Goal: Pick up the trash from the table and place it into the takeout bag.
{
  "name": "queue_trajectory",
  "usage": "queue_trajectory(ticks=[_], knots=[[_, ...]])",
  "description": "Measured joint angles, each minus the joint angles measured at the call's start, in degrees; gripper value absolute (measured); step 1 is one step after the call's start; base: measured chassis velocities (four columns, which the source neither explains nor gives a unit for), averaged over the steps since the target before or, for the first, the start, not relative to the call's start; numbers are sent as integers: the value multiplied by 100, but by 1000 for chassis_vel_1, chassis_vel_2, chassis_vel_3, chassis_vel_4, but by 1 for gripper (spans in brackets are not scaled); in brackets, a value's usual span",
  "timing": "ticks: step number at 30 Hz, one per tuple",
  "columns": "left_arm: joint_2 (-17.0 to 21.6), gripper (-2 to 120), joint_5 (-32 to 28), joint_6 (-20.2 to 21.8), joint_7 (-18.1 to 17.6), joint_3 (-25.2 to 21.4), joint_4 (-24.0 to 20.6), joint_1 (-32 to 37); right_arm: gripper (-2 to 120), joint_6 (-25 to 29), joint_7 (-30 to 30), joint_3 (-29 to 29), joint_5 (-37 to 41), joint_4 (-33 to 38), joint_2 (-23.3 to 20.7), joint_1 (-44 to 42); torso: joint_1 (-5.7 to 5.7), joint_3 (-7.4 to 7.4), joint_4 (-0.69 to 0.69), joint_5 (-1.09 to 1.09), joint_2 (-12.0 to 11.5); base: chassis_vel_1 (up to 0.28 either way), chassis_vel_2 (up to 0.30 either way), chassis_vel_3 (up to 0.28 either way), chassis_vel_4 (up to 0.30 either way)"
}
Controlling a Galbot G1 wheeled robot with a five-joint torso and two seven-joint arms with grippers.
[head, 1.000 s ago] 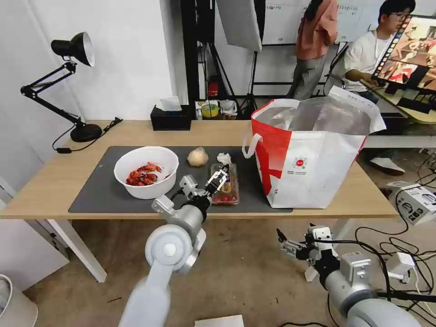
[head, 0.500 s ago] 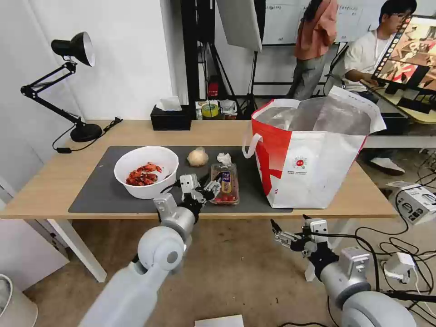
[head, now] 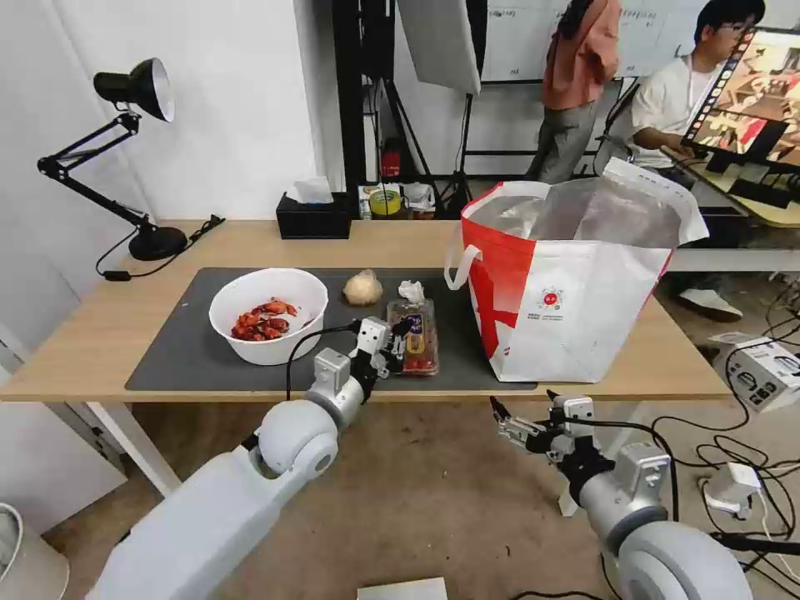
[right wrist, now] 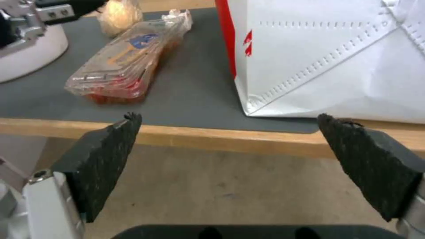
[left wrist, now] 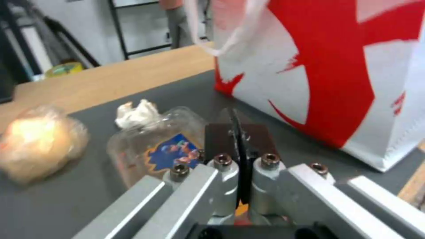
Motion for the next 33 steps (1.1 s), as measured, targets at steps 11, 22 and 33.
queue_trajectory(ticks=[11,22,33], knots=[[95,0,52,28,378,871,410,-688,100,-19,340,147,1374,25,14,112,0,-1,-1,0,0,0,0,0,0],[228,0,2,119,365,845,513,-736,100,89,459,143,2211,-109,-21,421,0,-1,1,1,0,0,0,0,0],[281,0,13,120,343,733,517,-596,100,338,629,101,3280,-190,-66,706,-1,0,0,0,0,0,0,0,0]])
